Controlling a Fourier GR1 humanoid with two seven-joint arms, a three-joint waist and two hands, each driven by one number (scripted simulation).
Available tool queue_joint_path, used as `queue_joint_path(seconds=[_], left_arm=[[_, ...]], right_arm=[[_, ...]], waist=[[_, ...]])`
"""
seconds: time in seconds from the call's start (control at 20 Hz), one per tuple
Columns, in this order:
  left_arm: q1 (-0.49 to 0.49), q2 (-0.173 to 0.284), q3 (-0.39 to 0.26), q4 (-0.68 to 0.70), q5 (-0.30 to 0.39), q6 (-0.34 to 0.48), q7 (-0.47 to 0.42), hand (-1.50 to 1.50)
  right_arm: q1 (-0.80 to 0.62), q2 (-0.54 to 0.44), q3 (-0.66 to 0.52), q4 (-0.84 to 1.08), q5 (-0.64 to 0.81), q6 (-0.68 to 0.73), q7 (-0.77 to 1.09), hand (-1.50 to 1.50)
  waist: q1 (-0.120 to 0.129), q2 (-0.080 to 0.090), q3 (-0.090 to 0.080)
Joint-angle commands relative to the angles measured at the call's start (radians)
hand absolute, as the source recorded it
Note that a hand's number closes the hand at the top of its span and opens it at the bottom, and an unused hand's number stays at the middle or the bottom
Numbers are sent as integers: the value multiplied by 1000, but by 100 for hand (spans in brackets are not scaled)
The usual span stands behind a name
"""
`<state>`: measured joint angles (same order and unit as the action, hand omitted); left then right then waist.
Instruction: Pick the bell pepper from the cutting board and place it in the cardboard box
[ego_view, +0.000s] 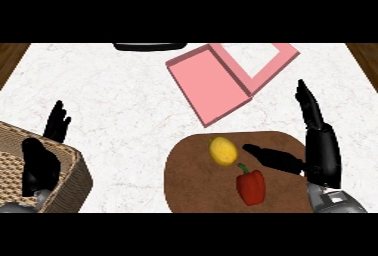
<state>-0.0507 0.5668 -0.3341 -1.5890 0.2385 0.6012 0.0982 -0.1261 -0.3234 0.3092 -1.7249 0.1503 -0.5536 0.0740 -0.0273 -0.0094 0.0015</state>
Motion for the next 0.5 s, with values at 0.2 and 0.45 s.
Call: queue_joint_path(seconds=[0.2, 0.45], left_arm=[[22, 65, -54, 7, 17, -90, -8, 0], [-1, 53, -92, 18, 14, -34, -3, 0]], right_arm=[[52, -322, 75, -116, 188, 233, 256, -150], [60, -470, 161, -206, 159, 501, 473, -150]], waist=[[5, 2, -8], [0, 5, -10]])
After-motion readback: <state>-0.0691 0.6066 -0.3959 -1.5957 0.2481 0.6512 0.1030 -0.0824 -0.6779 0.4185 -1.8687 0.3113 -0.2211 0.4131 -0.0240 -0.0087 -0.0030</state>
